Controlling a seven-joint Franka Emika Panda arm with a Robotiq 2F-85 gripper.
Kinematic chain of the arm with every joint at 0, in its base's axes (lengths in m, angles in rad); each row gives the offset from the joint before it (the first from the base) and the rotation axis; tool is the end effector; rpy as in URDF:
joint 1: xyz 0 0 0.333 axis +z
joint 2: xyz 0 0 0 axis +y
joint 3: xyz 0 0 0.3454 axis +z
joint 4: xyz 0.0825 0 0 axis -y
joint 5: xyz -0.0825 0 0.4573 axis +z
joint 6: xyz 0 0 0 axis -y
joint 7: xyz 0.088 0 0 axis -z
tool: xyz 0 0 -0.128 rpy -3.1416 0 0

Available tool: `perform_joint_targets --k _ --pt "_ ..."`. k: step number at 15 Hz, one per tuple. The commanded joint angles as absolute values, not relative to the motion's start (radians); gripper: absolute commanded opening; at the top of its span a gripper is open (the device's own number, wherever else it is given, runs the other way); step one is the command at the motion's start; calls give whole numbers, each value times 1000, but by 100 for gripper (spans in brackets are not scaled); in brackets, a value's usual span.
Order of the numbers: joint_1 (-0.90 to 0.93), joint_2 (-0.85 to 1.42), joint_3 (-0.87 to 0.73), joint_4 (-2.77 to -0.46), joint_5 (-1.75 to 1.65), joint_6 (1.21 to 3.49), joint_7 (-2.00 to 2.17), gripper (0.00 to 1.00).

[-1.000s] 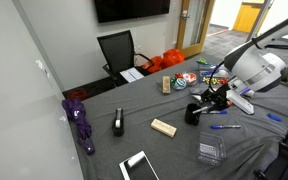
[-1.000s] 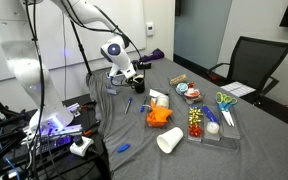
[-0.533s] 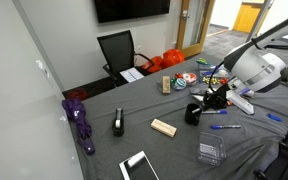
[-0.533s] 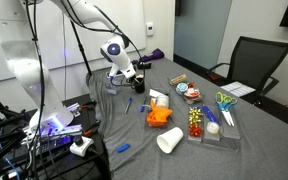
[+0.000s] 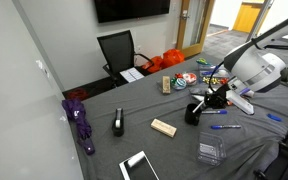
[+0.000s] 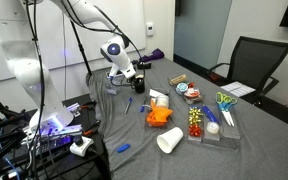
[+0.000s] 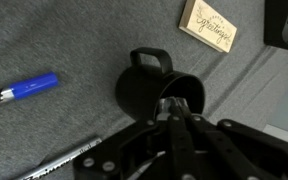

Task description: Remove the marker from the cup

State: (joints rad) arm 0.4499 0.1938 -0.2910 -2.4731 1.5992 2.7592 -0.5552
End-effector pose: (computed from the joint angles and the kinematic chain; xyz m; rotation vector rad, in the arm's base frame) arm 0.5001 0.0386 0.1579 -2.3980 0.9736 -0.2878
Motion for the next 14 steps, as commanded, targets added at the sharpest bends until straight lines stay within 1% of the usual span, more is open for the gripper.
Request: perform_joint_targets --k 1,6,7,8,9,14 --pt "455 210 -286 -2460 1628 2780 -581 0" --pt "457 209 -288 -2449 1626 2796 -592 0" --pt "457 207 -287 -2440 1660 2810 -625 16" --pt "458 207 -286 -2431 1684 2828 -657 27" --pt "461 209 -286 -2419 1719 2856 -700 32" --pt "469 219 -290 -2378 1854 2916 -872 68"
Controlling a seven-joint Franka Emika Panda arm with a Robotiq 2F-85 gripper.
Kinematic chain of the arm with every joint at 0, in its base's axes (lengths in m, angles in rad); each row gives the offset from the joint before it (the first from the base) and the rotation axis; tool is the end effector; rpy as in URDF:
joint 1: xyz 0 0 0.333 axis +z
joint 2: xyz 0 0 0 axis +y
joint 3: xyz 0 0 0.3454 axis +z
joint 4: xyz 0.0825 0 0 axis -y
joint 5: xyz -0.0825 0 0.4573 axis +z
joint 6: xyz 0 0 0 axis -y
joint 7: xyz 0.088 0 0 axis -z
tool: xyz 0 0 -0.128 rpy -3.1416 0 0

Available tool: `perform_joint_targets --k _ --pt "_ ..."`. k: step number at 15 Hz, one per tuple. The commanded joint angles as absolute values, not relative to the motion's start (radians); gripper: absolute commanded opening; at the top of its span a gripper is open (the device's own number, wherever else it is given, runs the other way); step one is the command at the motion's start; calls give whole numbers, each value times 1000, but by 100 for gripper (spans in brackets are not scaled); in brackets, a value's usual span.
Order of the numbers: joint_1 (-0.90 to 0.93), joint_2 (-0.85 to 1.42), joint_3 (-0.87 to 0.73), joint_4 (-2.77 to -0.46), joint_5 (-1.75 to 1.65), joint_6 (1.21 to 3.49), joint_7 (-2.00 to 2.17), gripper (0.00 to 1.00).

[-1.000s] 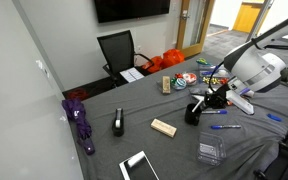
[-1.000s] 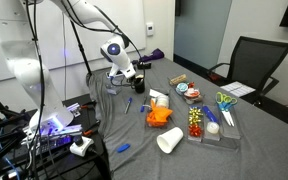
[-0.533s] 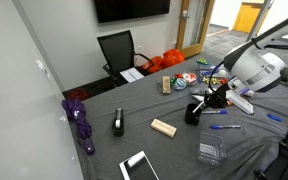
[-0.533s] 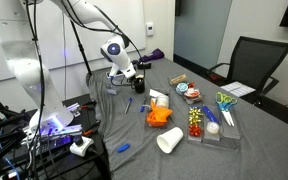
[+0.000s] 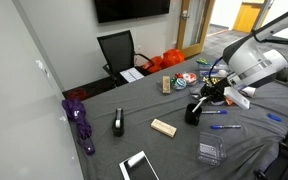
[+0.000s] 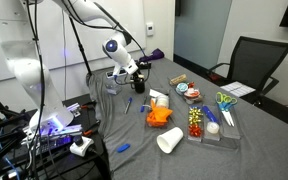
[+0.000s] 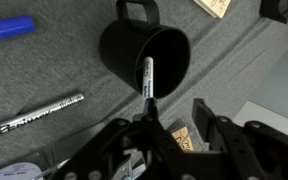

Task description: Remove the marker from the cup

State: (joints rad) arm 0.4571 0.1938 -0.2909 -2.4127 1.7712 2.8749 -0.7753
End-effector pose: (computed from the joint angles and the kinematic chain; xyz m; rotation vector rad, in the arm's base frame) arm 0.5213 0.0307 0.1805 -2.4278 0.9336 -0.5124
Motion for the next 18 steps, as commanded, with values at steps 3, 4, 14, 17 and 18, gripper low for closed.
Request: perform_joint_targets --k 3,4,14,17,18 --pt "474 224 -292 -2373 1903 2929 -946 88" --pt "475 227 -292 -2374 1911 2934 -966 94" --pt "504 298 -297 -2339 2046 2965 -1091 100" --pt "518 326 -300 -2312 2094 2986 -1111 95" --pt "521 333 -302 -2304 2110 2989 -1119 92"
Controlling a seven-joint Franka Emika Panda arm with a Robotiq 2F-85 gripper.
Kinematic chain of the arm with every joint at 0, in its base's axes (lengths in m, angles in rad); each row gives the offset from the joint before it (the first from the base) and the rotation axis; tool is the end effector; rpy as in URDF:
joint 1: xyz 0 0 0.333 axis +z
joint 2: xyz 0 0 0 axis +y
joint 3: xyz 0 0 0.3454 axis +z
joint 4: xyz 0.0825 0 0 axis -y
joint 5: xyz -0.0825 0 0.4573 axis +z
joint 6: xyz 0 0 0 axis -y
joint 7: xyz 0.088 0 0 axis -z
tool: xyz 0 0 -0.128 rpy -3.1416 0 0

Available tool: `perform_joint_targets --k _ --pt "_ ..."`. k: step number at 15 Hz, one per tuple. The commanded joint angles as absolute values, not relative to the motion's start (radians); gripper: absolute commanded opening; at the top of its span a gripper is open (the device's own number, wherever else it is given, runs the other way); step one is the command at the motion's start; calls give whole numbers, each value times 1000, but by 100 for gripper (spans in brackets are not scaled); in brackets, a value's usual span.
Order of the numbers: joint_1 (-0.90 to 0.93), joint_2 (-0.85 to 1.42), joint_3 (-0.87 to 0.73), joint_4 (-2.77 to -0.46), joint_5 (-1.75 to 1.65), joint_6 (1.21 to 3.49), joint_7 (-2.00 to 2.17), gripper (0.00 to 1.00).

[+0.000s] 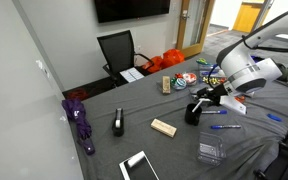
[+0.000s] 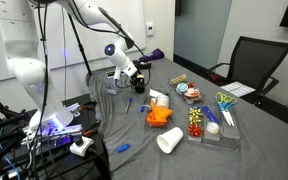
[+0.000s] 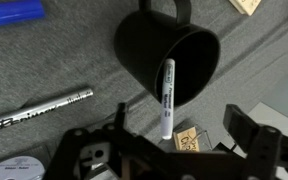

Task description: Remove the marker from the cup

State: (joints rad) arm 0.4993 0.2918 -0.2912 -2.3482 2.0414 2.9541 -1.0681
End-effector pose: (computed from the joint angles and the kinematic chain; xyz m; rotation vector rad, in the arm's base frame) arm 0.5193 0.0432 0.1517 -2.5179 0.8961 -0.6124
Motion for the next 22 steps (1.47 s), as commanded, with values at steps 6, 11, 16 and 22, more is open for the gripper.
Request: perform_joint_targets --k 6,11,16,22 --pt "533 364 -306 -2277 2154 2998 -1128 42" --pt "535 372 -307 -2277 2147 3005 -1126 8" --pt "526 355 -305 -2293 2120 2997 -1113 3" --pt "496 309 -293 -2341 2032 2963 -1066 3"
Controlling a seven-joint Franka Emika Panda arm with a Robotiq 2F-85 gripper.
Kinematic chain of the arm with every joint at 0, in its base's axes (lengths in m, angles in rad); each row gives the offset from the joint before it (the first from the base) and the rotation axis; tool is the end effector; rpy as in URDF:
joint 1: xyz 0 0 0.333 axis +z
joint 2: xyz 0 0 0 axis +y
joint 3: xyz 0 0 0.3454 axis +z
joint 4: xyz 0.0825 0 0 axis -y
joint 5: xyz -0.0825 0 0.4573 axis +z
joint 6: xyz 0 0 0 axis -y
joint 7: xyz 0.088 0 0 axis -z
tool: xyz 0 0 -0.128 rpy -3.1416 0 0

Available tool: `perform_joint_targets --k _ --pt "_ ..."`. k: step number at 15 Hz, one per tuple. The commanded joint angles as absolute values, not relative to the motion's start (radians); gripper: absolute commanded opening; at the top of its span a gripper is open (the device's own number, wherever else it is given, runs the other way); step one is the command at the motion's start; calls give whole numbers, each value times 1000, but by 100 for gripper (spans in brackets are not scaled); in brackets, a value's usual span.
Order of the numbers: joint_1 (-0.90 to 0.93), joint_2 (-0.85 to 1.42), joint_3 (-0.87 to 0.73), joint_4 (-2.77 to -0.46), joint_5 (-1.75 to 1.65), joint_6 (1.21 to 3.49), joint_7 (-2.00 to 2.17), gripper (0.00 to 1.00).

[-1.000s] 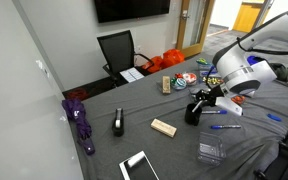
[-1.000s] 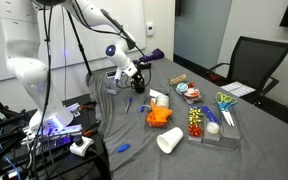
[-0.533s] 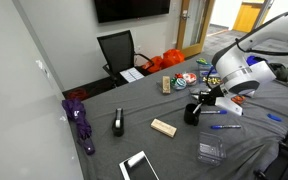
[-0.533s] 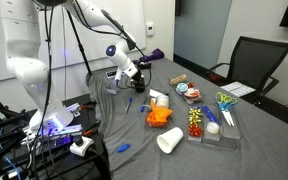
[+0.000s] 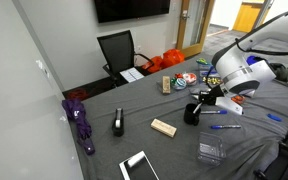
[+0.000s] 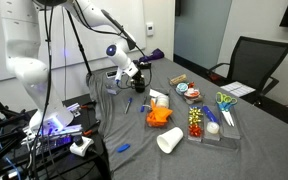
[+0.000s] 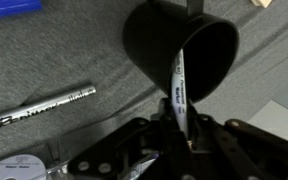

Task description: Remove the marker from the cup

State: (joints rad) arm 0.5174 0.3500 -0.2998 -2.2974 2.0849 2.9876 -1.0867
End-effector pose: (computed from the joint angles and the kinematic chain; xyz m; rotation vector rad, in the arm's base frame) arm 0.5295 0.0460 0.1413 -2.5457 0.9261 -0.6337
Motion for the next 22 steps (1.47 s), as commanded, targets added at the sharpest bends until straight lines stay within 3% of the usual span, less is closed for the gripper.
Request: perform_joint_targets --k 1,16,22 --pt "490 299 -291 -2353 2002 2955 -1049 3" --pt "430 102 -353 -2427 1824 2796 -925 3" --pt "418 22 -385 -2481 1519 2732 -788 3"
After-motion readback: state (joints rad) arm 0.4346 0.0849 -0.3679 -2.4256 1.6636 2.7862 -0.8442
